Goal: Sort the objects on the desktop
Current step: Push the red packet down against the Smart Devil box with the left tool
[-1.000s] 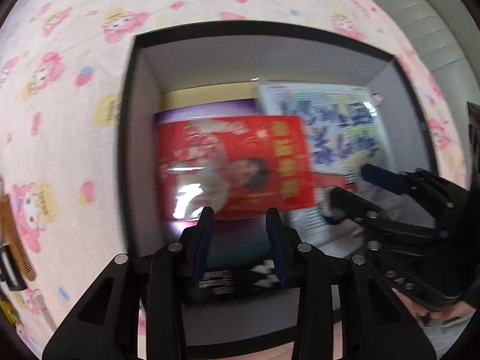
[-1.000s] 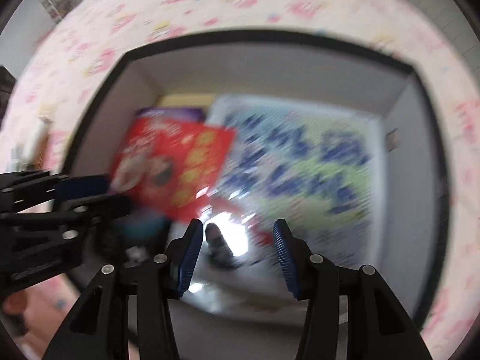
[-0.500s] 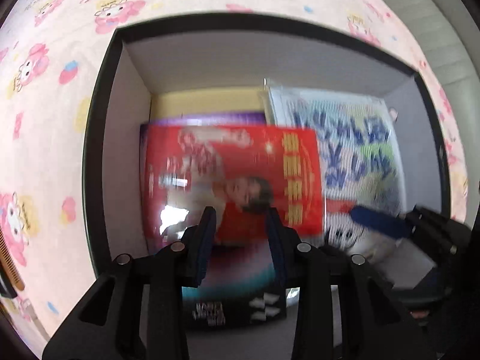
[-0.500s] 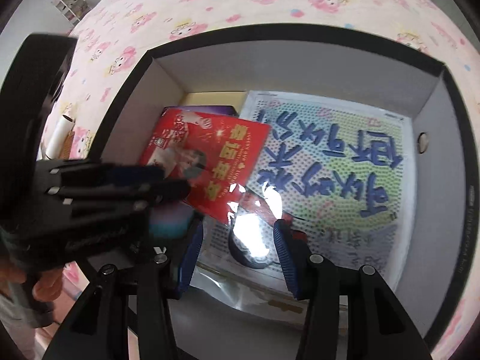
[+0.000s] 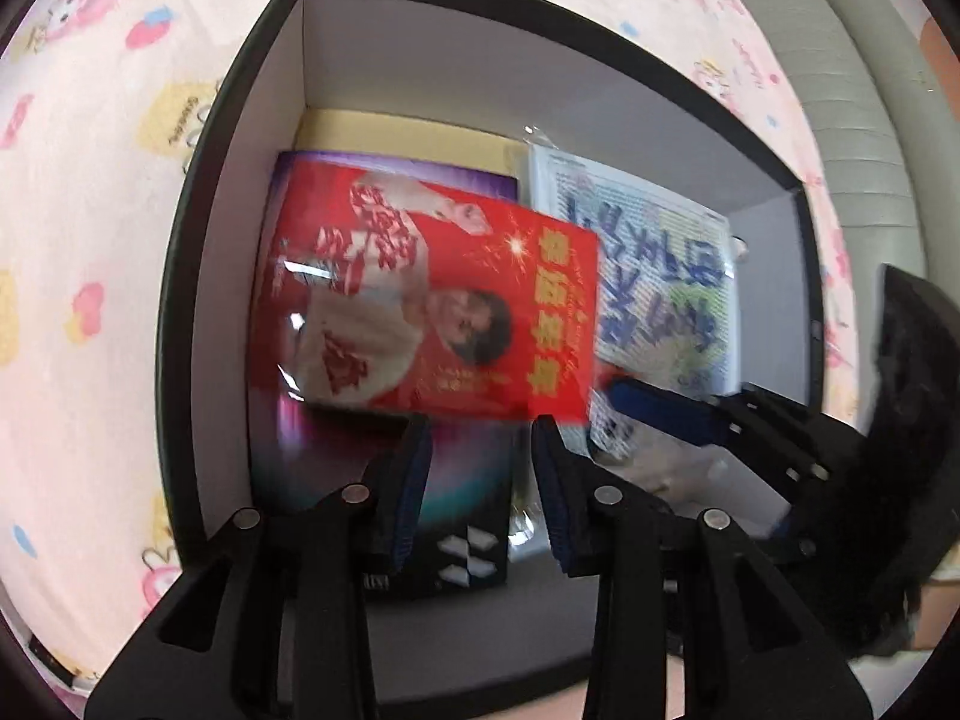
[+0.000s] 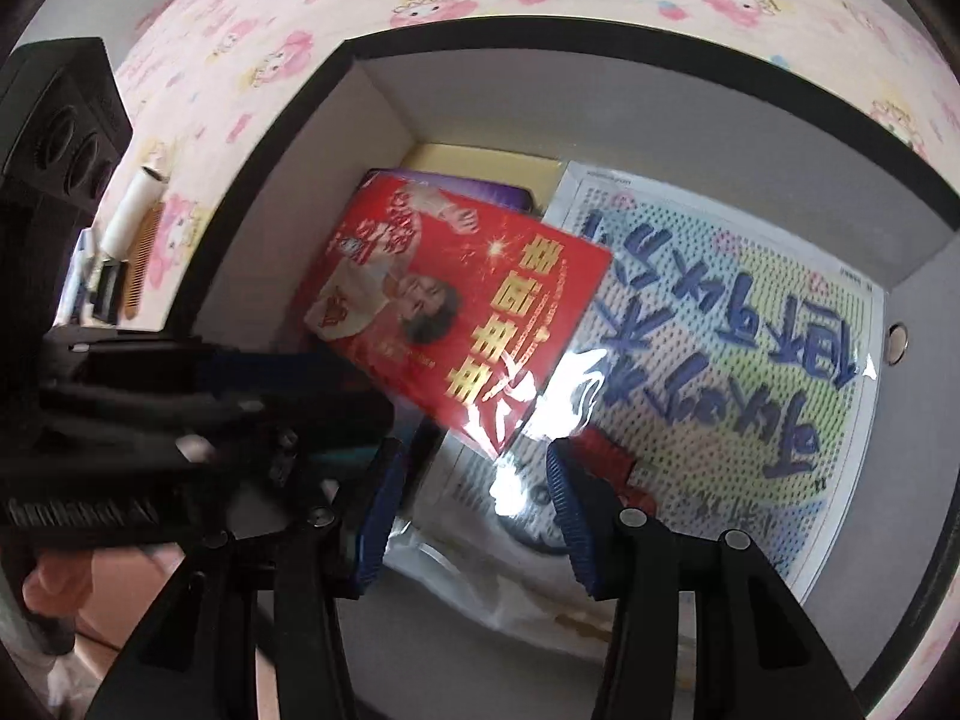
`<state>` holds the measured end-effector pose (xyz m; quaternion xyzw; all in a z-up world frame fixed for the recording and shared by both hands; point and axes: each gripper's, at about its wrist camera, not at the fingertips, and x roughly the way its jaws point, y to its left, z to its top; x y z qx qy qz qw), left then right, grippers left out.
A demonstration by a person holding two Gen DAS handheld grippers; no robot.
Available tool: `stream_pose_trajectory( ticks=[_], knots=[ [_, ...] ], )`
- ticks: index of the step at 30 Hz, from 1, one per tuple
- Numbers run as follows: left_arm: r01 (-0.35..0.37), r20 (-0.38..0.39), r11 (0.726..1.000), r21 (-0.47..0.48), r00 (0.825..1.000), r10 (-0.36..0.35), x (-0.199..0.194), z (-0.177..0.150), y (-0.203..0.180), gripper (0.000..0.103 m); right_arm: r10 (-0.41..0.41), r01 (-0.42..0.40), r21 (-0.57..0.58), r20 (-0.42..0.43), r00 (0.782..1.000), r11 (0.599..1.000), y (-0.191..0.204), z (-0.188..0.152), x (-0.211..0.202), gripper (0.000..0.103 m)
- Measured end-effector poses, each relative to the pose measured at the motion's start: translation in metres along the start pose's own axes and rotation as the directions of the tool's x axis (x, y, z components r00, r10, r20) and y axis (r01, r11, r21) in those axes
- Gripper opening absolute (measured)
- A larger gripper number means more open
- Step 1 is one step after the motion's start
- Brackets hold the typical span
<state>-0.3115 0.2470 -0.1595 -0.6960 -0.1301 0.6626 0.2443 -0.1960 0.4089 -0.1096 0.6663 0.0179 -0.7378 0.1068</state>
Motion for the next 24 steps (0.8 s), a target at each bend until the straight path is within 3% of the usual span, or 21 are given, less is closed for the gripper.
stream_pose_trajectory(
  ticks=[7, 13, 16, 19, 24],
  knots=[
    [0.007, 0.049, 1.0, -0.025, 0.999, -0.006, 0.0, 0.022, -0.008, 0.035, -0.081, 0.081, -0.002, 0.019, 0.997, 0.997, 0.0, 0.002, -0.005, 0.045],
    [0.033, 0.087, 0.999, -0.012, 0.996, -0.032, -0.011, 0.024, -0.02, 0.035, -0.075, 0.07, 0.101, 0.051, 0.996, 0.992, -0.016, 0.006, -0.018, 0.045],
    [0.05, 0.086, 0.999, 0.0, 0.995, -0.05, -0.018, 0.016, -0.025, 0.038, -0.027, 0.021, 0.105, 0.062, 0.998, 0.994, -0.022, -0.01, -0.032, 0.045],
    [0.081, 0.025, 0.997, -0.016, 0.996, -0.08, -0.009, 0.003, -0.024, 0.038, 0.028, -0.029, 0.053, 0.018, 0.999, 0.998, -0.033, -0.038, -0.049, 0.045],
    [0.155, 0.024, 0.986, -0.066, 0.988, -0.154, -0.004, 0.014, -0.031, 0.041, -0.041, 0.041, 0.01, 0.041, 0.998, 0.999, -0.026, -0.059, -0.067, 0.045]
  ],
)
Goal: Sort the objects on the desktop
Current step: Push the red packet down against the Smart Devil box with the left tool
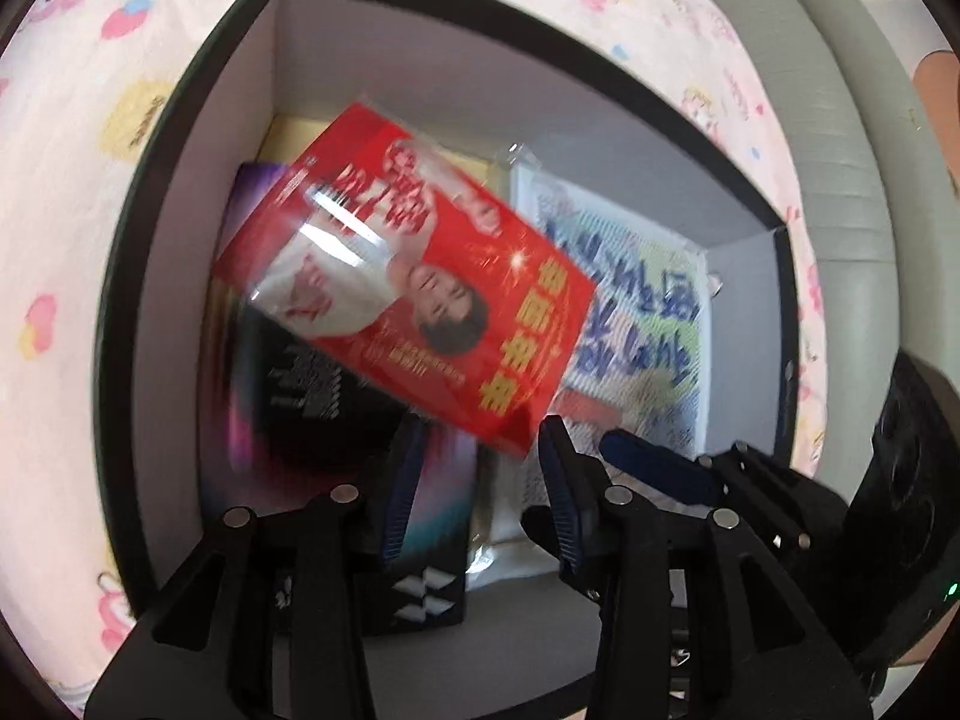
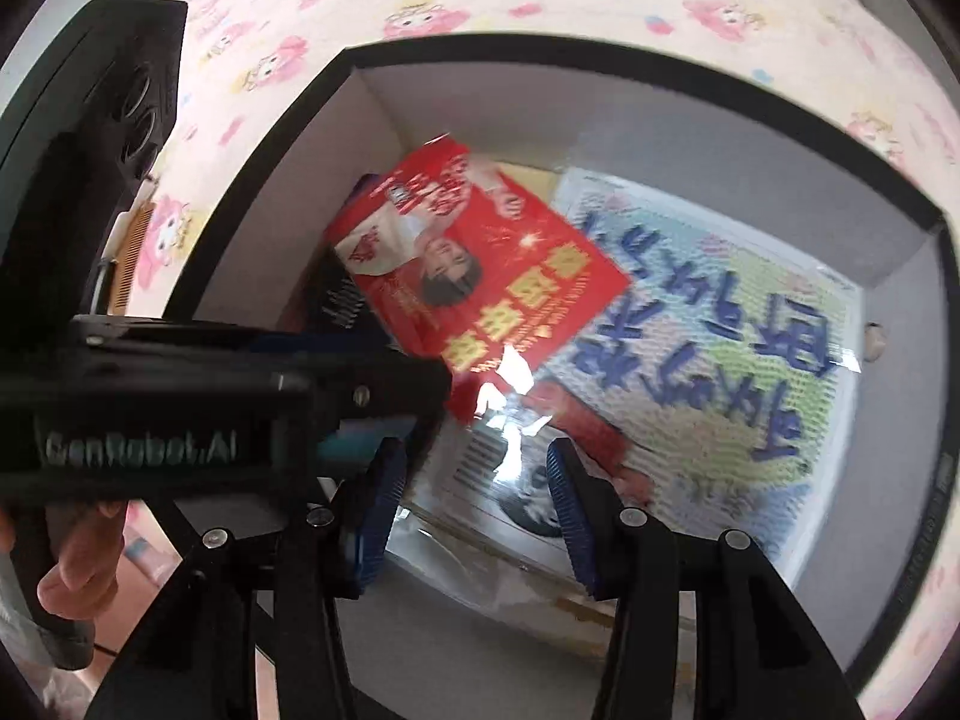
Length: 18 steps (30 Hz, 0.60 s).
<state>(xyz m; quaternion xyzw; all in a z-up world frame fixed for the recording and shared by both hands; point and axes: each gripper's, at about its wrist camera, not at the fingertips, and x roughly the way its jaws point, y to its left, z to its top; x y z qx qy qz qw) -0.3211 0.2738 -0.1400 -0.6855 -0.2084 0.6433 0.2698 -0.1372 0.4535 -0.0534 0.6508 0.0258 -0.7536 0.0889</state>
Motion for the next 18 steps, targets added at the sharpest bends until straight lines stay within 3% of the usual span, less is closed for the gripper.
stream_pose_trajectory(
  ticks=[5, 8, 11, 18],
  knots=[
    [0.072, 0.017, 0.997, -0.039, 0.997, -0.072, 0.005, 0.012, -0.012, 0.048, -0.031, 0.029, 0.05, 0.037, 0.999, 0.998, -0.022, -0.012, -0.022, 0.045],
    [0.066, 0.047, 0.997, -0.032, 0.997, -0.064, 0.005, 0.017, -0.021, 0.048, -0.01, 0.008, 0.077, 0.018, 1.0, 0.997, -0.03, -0.016, -0.021, 0.045],
    [0.104, 0.051, 0.994, -0.036, 0.993, -0.102, 0.004, 0.017, -0.023, 0.048, 0.014, -0.014, 0.066, 0.005, 1.0, 0.998, -0.029, -0.021, -0.019, 0.045],
    [0.05, 0.091, 0.999, -0.021, 0.995, -0.048, -0.001, 0.011, -0.007, 0.048, 0.026, -0.026, 0.027, -0.009, 1.0, 0.999, -0.017, -0.02, -0.025, 0.045]
  ],
)
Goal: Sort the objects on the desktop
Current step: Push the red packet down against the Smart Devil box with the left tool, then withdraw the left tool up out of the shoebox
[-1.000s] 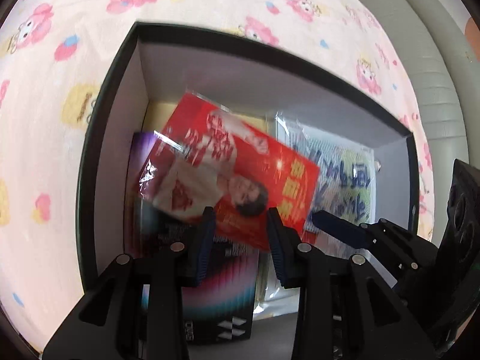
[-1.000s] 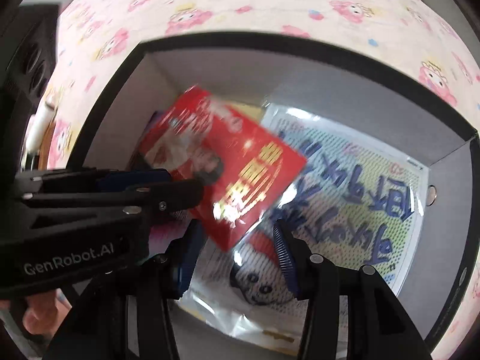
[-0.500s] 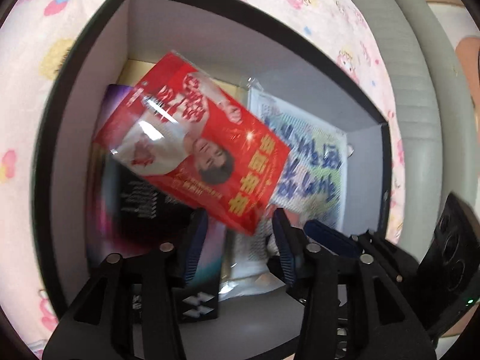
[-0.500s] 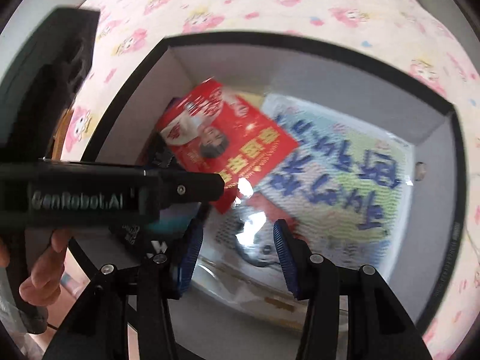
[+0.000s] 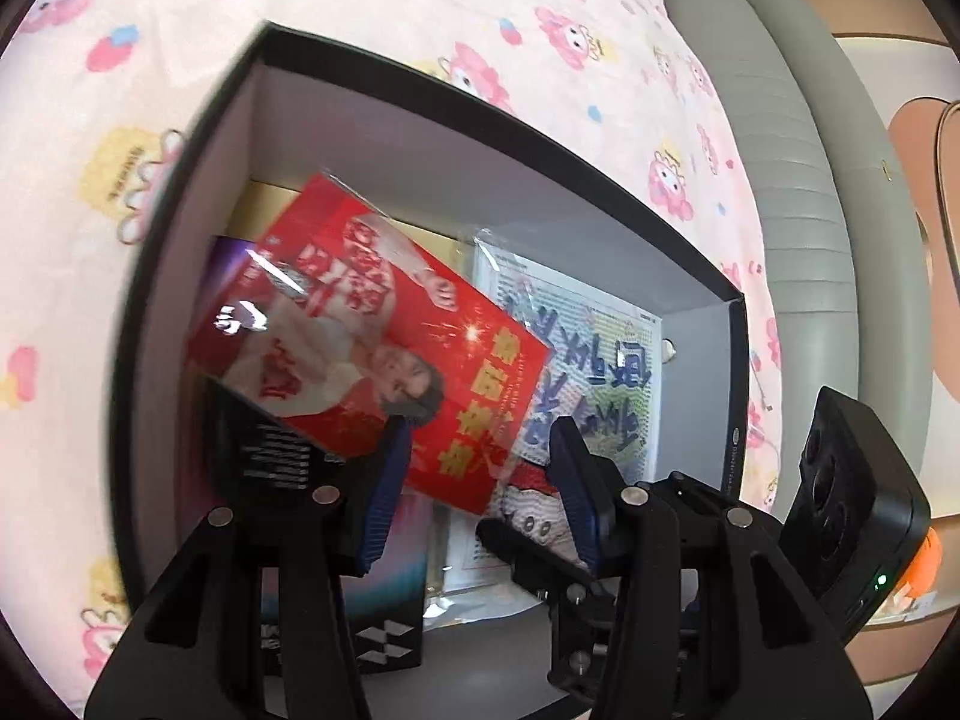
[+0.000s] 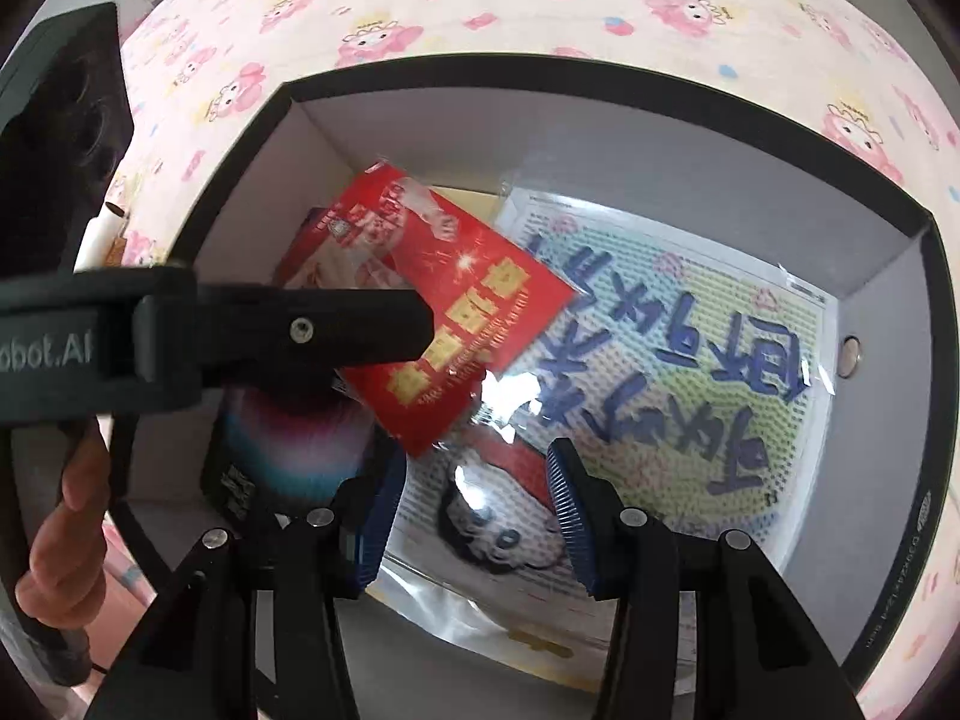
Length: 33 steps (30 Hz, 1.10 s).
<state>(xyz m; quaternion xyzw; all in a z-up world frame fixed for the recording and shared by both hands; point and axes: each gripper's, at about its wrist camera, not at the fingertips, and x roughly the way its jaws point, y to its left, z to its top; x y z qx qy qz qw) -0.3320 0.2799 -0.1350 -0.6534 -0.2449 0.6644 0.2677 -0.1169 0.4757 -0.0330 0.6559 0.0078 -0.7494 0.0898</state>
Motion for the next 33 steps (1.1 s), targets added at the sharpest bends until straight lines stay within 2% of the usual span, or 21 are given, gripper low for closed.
stream_pose_trajectory(
  ticks=[3, 10, 11, 13, 14, 16, 19, 23, 26, 28, 30, 32, 33],
  knots=[
    [-0.033, 0.001, 0.999, 0.02, 0.999, 0.033, 0.011, 0.012, 0.017, 0.048, 0.035, -0.035, -0.025, -0.014, 0.999, 0.999, 0.006, -0.004, -0.001, 0.045],
    [-0.029, 0.001, 0.999, 0.043, 1.0, 0.029, 0.015, 0.012, 0.016, 0.048, 0.067, -0.067, 0.023, 0.004, 0.998, 0.997, 0.005, 0.001, -0.007, 0.045],
    [-0.026, 0.007, 0.999, 0.045, 1.0, 0.026, 0.008, 0.011, 0.027, 0.048, 0.082, -0.083, 0.036, 0.007, 0.997, 0.996, 0.006, 0.01, -0.006, 0.047],
    [-0.02, 0.019, 0.999, 0.048, 1.0, 0.019, -0.006, 0.009, 0.049, 0.046, 0.093, -0.094, 0.055, 0.017, 0.995, 0.994, 0.015, 0.053, 0.003, 0.047],
    [-0.017, 0.025, 0.999, 0.05, 1.0, 0.016, -0.013, 0.008, 0.06, 0.045, 0.09, -0.091, 0.057, 0.025, 0.996, 0.994, 0.018, 0.066, 0.005, 0.047],
    [-0.019, 0.04, 0.998, 0.054, 0.999, 0.016, -0.016, 0.011, 0.067, 0.043, 0.055, -0.057, 0.037, 0.049, 0.997, 0.998, 0.019, 0.065, 0.0, 0.047],
    [-0.028, 0.063, 0.997, 0.071, 0.998, 0.023, -0.02, 0.012, 0.065, 0.042, -0.044, 0.043, 0.008, 0.125, 0.991, 0.999, 0.026, 0.063, -0.007, 0.047],
    [-0.032, 0.087, 0.994, 0.101, 0.996, 0.023, -0.031, 0.005, 0.065, 0.042, -0.061, 0.061, -0.001, 0.132, 0.989, 0.998, 0.032, 0.056, -0.014, 0.047],
    [-0.07, 0.122, 0.986, 0.152, 0.991, 0.051, -0.046, -0.002, 0.064, 0.042, -0.077, 0.077, 0.006, 0.141, 0.987, 0.997, 0.037, 0.044, -0.027, 0.047],
    [-0.085, 0.145, 0.98, 0.18, 0.988, 0.059, -0.055, -0.007, 0.063, 0.042, -0.024, 0.023, 0.013, 0.137, 0.99, 1.0, 0.042, 0.034, -0.035, 0.047],
    [-0.117, 0.177, 0.971, 0.208, 0.981, 0.08, -0.063, -0.014, 0.062, 0.042, 0.069, -0.074, 0.034, 0.135, 0.988, 0.997, 0.073, 0.027, -0.029, 0.047],
    [-0.192, 0.23, 0.95, 0.248, 0.964, 0.134, -0.072, -0.023, 0.058, 0.042, 0.134, -0.145, 0.062, 0.156, 0.979, 0.987, 0.093, -0.006, -0.016, 0.047],
    [-0.225, 0.26, 0.937, 0.266, 0.953, 0.155, -0.078, -0.029, 0.054, 0.042, 0.13, -0.144, 0.07, 0.179, 0.975, 0.987, 0.087, -0.021, -0.011, 0.047]
  ],
)
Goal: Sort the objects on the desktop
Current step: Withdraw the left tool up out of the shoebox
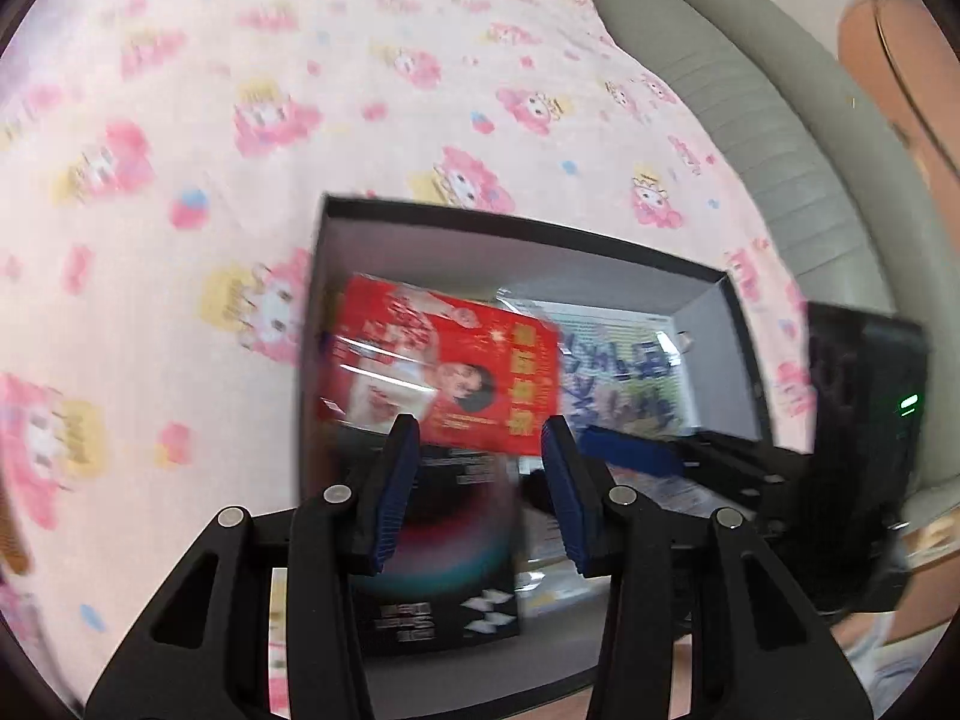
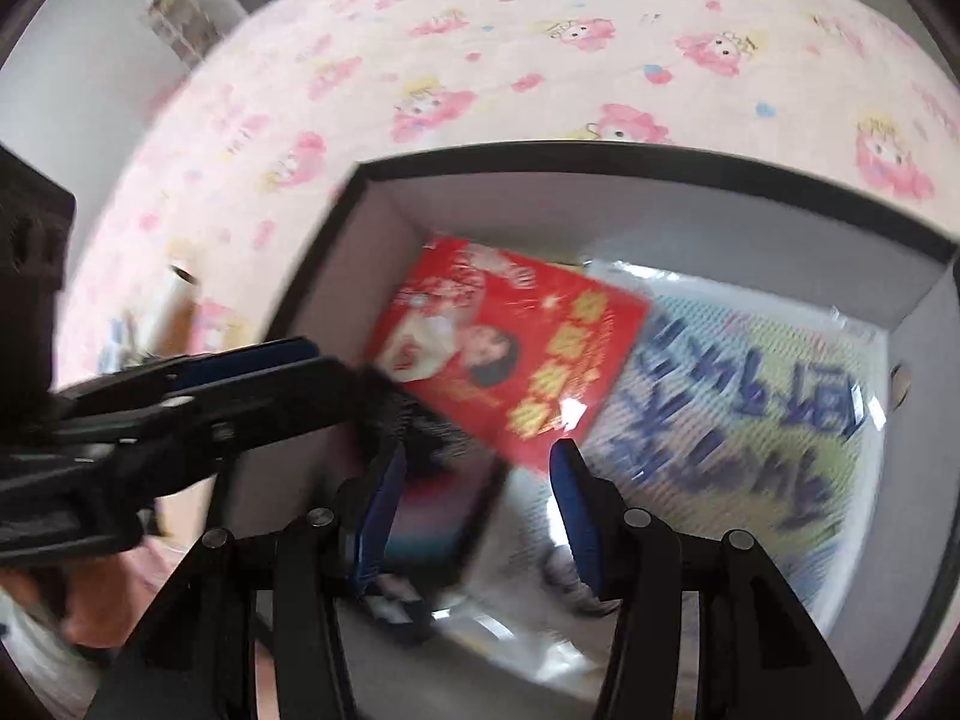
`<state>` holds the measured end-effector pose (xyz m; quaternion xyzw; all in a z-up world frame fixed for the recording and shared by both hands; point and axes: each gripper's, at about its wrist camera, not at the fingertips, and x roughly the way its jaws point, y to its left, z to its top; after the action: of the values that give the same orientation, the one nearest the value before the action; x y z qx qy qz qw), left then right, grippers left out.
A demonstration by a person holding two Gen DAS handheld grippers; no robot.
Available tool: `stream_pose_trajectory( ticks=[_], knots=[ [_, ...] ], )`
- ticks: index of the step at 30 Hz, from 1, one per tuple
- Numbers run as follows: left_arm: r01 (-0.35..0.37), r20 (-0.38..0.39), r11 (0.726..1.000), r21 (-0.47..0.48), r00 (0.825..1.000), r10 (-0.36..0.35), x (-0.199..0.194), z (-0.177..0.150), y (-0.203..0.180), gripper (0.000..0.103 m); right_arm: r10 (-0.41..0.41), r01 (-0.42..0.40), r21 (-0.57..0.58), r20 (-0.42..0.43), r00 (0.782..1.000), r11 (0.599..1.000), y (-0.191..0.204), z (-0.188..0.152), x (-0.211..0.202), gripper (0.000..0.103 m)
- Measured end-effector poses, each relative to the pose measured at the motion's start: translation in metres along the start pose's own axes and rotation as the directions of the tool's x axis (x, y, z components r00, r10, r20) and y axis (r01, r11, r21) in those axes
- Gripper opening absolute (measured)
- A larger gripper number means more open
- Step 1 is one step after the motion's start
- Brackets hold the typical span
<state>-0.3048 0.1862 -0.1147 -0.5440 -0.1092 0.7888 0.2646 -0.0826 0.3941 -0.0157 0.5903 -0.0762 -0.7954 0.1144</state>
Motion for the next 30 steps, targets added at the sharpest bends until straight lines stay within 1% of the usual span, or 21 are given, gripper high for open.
stream_pose_trajectory(
  ticks=[1, 2, 4, 5, 6, 8, 9, 10, 11, 12, 13, 15, 17, 18, 20, 22, 24, 26, 28, 29, 30],
  knots=[
    [-0.03, 0.024, 0.999, 0.027, 0.999, 0.029, -0.008, -0.003, -0.003, 0.042, -0.011, 0.011, 0.007, 0.027, 1.0, 1.0, -0.005, -0.015, -0.002, 0.047],
    [-0.059, 0.05, 0.997, 0.05, 0.997, 0.056, -0.016, -0.007, -0.007, 0.044, -0.037, 0.036, 0.012, 0.062, 0.997, 0.999, -0.006, -0.029, -0.01, 0.047],
    [-0.126, 0.114, 0.988, 0.09, 0.987, 0.116, -0.038, -0.015, -0.015, 0.048, -0.06, 0.057, 0.026, 0.124, 0.991, 0.998, 0.006, -0.045, -0.024, 0.047],
    [-0.163, 0.144, 0.981, 0.102, 0.978, 0.147, -0.05, -0.02, -0.019, 0.052, -0.063, 0.059, 0.032, 0.155, 0.986, 0.998, 0.009, -0.035, -0.013, 0.047],
    [-0.199, 0.17, 0.974, 0.108, 0.969, 0.18, -0.063, -0.027, -0.022, 0.054, -0.069, 0.064, 0.031, 0.189, 0.98, 0.997, 0.013, -0.012, 0.011, 0.047],
    [-0.266, 0.231, 0.956, 0.123, 0.945, 0.233, -0.092, -0.044, -0.03, 0.057, -0.083, 0.081, 0.02, 0.271, 0.959, 0.997, 0.044, 0.006, 0.024, 0.047],
    [-0.3, 0.273, 0.945, 0.131, 0.927, 0.257, -0.11, -0.055, -0.034, 0.058, -0.082, 0.082, 0.015, 0.306, 0.948, 0.997, 0.057, 0.013, 0.03, 0.047],
    [-0.327, 0.31, 0.935, 0.135, 0.911, 0.273, -0.126, -0.067, -0.037, 0.064, -0.069, 0.07, 0.01, 0.334, 0.94, 0.998, 0.064, 0.018, 0.035, 0.047],
    [-0.347, 0.341, 0.928, 0.135, 0.896, 0.285, -0.141, -0.079, -0.039, 0.075, -0.055, 0.058, 0.004, 0.361, 0.931, 0.998, 0.071, 0.023, 0.039, 0.047],
    [-0.366, 0.372, 0.921, 0.135, 0.88, 0.295, -0.156, -0.092, -0.042, 0.078, -0.047, 0.05, 0.002, 0.385, 0.922, 0.999, 0.077, 0.025, 0.039, 0.047],
    [-0.376, 0.393, 0.917, 0.132, 0.869, 0.3, -0.169, -0.103, -0.044, 0.079, -0.048, 0.05, 0.006, 0.404, 0.913, 0.999, 0.08, 0.02, 0.03, 0.047],
    [-0.37, 0.401, 0.921, 0.119, 0.867, 0.297, -0.19, -0.123, -0.044, 0.079, -0.052, 0.052, 0.012, 0.436, 0.899, 0.999, 0.104, 0.008, 0.012, 0.047],
    [-0.377, 0.407, 0.921, 0.098, 0.86, 0.308, -0.207, -0.141, -0.044, 0.079, -0.061, 0.057, 0.023, 0.467, 0.882, 0.998, 0.125, -0.001, 0.013, 0.047],
    [-0.384, 0.412, 0.919, 0.092, 0.855, 0.316, -0.215, -0.149, -0.044, 0.079, -0.062, 0.058, 0.022, 0.48, 0.875, 0.998, 0.129, -0.007, 0.016, 0.047],
    [-0.398, 0.428, 0.913, 0.093, 0.844, 0.324, -0.227, -0.162, -0.048, 0.079, -0.058, 0.058, 0.016, 0.493, 0.868, 0.998, 0.139, -0.024, 0.006, 0.047],
    [-0.406, 0.441, 0.909, 0.089, 0.835, 0.33, -0.239, -0.175, -0.05, 0.078, -0.054, 0.057, 0.009, 0.496, 0.867, 0.998, 0.152, -0.037, -0.003, 0.047],
    [-0.4, 0.452, 0.912, 0.088, 0.832, 0.322, -0.251, -0.185, -0.048, 0.079, -0.065, 0.064, 0.018, 0.5, 0.863, 0.998, 0.16, -0.046, -0.009, 0.047],
    [-0.396, 0.468, 0.914, 0.088, 0.826, 0.313, -0.261, -0.194, -0.05, 0.085, -0.076, 0.063, 0.042, 0.51, 0.857, 0.997, 0.16, -0.052, -0.018, 0.048],
    [-0.413, 0.489, 0.907, 0.083, 0.81, 0.324, -0.268, -0.202, -0.053, 0.088, -0.097, 0.079, 0.058, 0.509, 0.855, 0.995, 0.163, -0.058, -0.025, 0.051],
    [-0.417, 0.496, 0.905, 0.081, 0.805, 0.327, -0.271, -0.205, -0.054, 0.09, -0.109, 0.092, 0.059, 0.515, 0.851, 0.994, 0.165, -0.061, -0.029, 0.054],
    [-0.414, 0.497, 0.907, 0.078, 0.805, 0.324, -0.273, -0.207, -0.054, 0.09, -0.118, 0.103, 0.058, 0.519, 0.847, 0.993, 0.167, -0.062, -0.031, 0.055]
  ],
)
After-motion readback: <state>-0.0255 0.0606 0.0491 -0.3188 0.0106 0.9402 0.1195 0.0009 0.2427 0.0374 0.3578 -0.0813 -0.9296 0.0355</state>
